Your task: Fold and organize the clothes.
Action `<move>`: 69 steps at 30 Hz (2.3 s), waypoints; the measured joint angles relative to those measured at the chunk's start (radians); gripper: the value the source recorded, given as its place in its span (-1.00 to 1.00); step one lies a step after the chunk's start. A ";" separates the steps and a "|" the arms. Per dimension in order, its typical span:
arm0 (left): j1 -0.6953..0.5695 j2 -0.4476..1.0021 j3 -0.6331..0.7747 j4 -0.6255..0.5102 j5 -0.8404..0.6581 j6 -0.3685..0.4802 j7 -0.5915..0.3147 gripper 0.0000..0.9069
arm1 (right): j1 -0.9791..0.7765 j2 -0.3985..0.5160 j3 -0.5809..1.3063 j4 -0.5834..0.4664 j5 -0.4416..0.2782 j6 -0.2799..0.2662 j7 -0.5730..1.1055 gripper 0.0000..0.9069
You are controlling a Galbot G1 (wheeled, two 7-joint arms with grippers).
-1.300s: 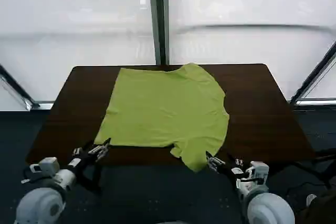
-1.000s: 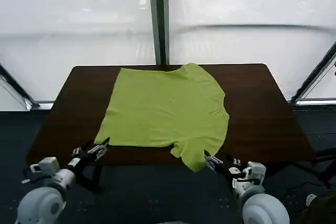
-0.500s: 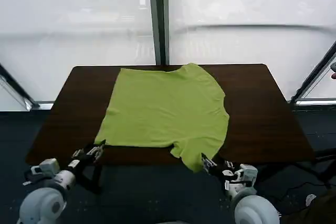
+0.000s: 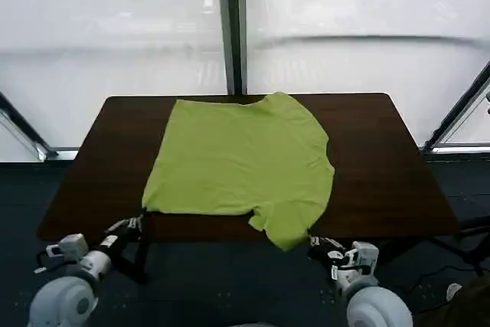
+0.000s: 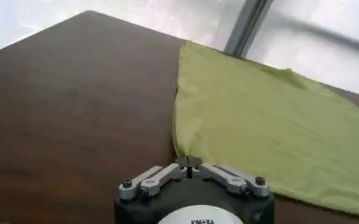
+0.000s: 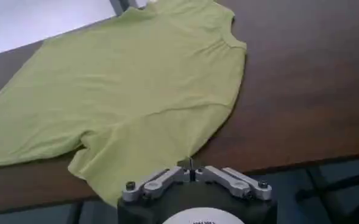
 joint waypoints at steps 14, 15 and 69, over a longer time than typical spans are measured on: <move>0.095 -0.035 -0.063 -0.079 -0.004 -0.012 0.001 -1.00 | 0.125 -0.042 0.021 -0.040 -0.010 0.104 -0.077 -1.00; 0.090 -0.041 -0.061 -0.083 -0.004 -0.013 0.001 -1.00 | 0.142 -0.044 0.017 -0.050 -0.008 0.105 -0.077 -1.00; -0.570 0.046 0.215 0.340 0.010 -0.043 0.004 -1.00 | 0.699 0.052 -0.149 -0.641 -0.157 0.335 -0.203 -1.00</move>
